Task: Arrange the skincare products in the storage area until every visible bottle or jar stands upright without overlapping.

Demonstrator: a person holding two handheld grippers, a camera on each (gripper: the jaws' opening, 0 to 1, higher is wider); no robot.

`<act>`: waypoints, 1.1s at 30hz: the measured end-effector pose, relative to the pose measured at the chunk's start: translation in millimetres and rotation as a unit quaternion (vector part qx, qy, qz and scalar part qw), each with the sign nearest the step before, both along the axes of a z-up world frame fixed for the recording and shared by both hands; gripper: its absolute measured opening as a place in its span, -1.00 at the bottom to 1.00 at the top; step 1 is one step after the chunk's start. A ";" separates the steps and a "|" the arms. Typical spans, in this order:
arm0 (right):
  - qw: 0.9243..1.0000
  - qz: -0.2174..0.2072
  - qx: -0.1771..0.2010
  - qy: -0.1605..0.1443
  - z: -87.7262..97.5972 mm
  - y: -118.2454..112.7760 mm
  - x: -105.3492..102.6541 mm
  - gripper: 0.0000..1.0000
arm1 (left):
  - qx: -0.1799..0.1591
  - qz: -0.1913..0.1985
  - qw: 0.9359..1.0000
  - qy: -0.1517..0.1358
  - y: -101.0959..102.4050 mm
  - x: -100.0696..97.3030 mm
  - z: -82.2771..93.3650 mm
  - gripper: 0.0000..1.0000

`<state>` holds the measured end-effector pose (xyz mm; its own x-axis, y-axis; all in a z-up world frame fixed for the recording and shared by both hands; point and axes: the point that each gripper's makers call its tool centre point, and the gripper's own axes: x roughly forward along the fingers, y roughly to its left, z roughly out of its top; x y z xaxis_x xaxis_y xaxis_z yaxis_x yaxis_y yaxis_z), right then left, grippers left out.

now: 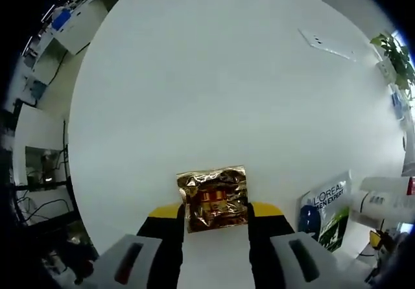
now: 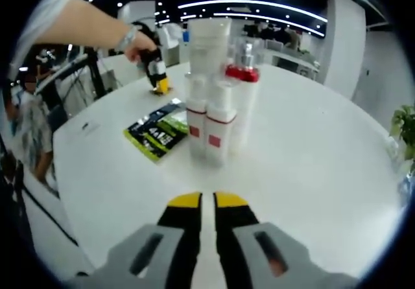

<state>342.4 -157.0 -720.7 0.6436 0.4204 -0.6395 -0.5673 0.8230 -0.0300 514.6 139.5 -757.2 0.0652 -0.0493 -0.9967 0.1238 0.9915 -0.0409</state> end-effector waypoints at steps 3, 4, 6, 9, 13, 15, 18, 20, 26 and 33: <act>1.000 0.003 0.001 0.000 -0.7 1.6 -0.2 -0.89 | 0.003 -0.001 1.000 -0.002 2.8 -0.7 2.2 -0.20; 1.000 0.004 0.002 0.000 -0.9 2.2 -0.6 -0.89 | 0.005 -0.002 1.000 -0.002 3.6 -1.7 4.2 -0.20; 1.000 0.006 0.002 -0.001 -0.8 3.2 -1.1 -0.89 | 0.006 -0.005 1.000 -0.006 2.1 -5.0 9.0 -0.20; 1.000 0.009 0.003 -0.002 -0.6 3.9 -1.7 -0.89 | 0.005 -0.009 1.000 -0.012 5.0 -2.2 14.2 -0.20; 1.000 0.012 0.006 -0.005 1.4 4.2 -2.8 -0.89 | 0.004 -0.010 1.000 -0.019 2.9 -9.5 24.9 -0.20; 1.000 0.014 0.007 -0.006 2.0 4.3 -3.6 -0.89 | 0.009 -0.015 1.000 -0.022 3.1 -13.8 30.0 -0.20; 1.000 0.017 0.007 -0.006 1.8 4.4 -5.2 -0.89 | 0.019 -0.023 0.999 -0.024 4.5 -21.3 36.8 -0.20; 1.000 0.020 0.006 -0.006 1.7 4.6 -6.3 -0.89 | 0.023 -0.026 0.999 -0.026 3.8 -27.1 41.6 -0.20; 1.000 0.031 0.003 -0.004 0.7 6.1 -8.7 -0.89 | 0.001 -0.029 0.999 -0.041 -3.8 -39.9 47.0 -0.21; 0.999 0.038 0.003 -0.003 0.6 8.9 -7.1 -0.89 | -0.013 -0.028 0.998 -0.049 -14.8 -59.5 43.6 -0.21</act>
<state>335.3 -148.1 -720.1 0.6137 0.4718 -0.6331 -0.6274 0.7782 -0.0281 455.1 124.8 -713.6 0.1590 -0.0811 -0.9839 0.1835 0.9817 -0.0513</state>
